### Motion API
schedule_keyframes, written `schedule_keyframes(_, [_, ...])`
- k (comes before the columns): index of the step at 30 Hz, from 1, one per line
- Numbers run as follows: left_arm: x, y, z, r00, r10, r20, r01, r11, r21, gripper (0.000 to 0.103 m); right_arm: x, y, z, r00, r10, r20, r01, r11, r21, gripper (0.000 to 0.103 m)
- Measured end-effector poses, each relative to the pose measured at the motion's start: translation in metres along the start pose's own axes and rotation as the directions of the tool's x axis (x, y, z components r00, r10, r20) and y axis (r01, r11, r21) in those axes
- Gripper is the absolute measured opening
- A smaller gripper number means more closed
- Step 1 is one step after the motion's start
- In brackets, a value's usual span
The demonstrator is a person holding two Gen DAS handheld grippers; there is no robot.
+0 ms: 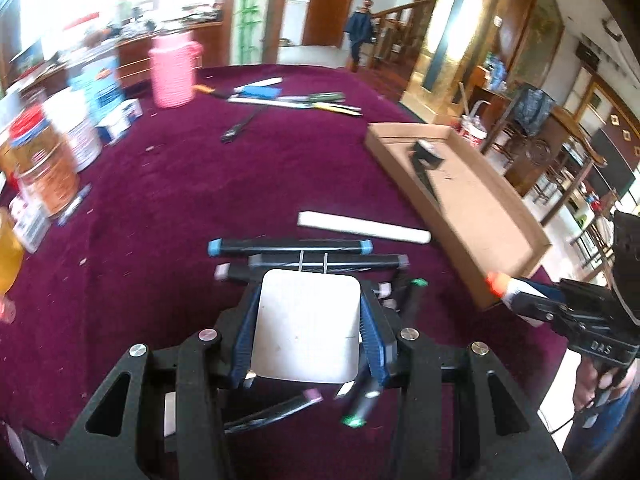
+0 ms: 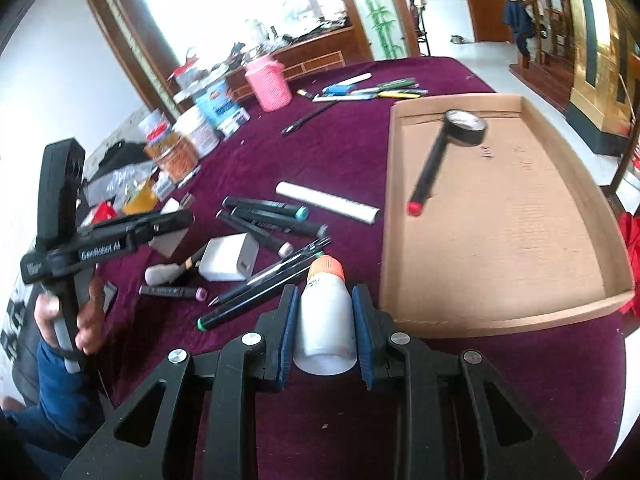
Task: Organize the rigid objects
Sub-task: 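Carry charger and glue bottle into the tray and open both tools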
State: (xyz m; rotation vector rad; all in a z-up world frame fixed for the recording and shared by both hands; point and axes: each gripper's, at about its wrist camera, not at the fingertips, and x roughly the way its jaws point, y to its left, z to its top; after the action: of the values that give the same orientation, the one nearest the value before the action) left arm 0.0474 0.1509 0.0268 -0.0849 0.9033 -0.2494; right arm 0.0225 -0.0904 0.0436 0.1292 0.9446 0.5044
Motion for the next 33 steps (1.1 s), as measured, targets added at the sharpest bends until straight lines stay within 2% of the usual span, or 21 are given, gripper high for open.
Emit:
schedule_keyframes(9, [0.025,-0.079,0.020,0.996,-0.075,-0.046,0.078,0.994,0.075,0.044,-0.019,-0.050,0.008,0.997,0.007,0.073,-0.015,0.993,0.116,0.024])
schedule_keyframes(14, [0.051,-0.122,0.035,0.989,-0.120,-0.090,0.129,0.987,0.099,0.044,-0.021,-0.078,0.026,0.996,-0.026,0.087,0.011,0.986,0.164,0.024])
schedule_keyframes(18, [0.079,-0.149,0.047,0.982,-0.138,-0.132,0.152,0.983,0.105,0.044,-0.014,-0.099,0.046,0.996,-0.053,0.072,0.037,0.979,0.203,0.024])
schedule_keyframes(24, [0.123,-0.170,0.060,0.975,-0.120,-0.185,0.140,0.985,0.102,0.044,0.010,-0.122,0.084,0.995,-0.096,0.024,0.088,0.970,0.226,0.024])
schedule_keyframes(33, [0.139,-0.185,0.068,0.973,-0.142,-0.182,0.164,0.981,0.109,0.043,0.058,-0.138,0.109,0.993,-0.093,-0.070,0.107,0.964,0.244,0.024])
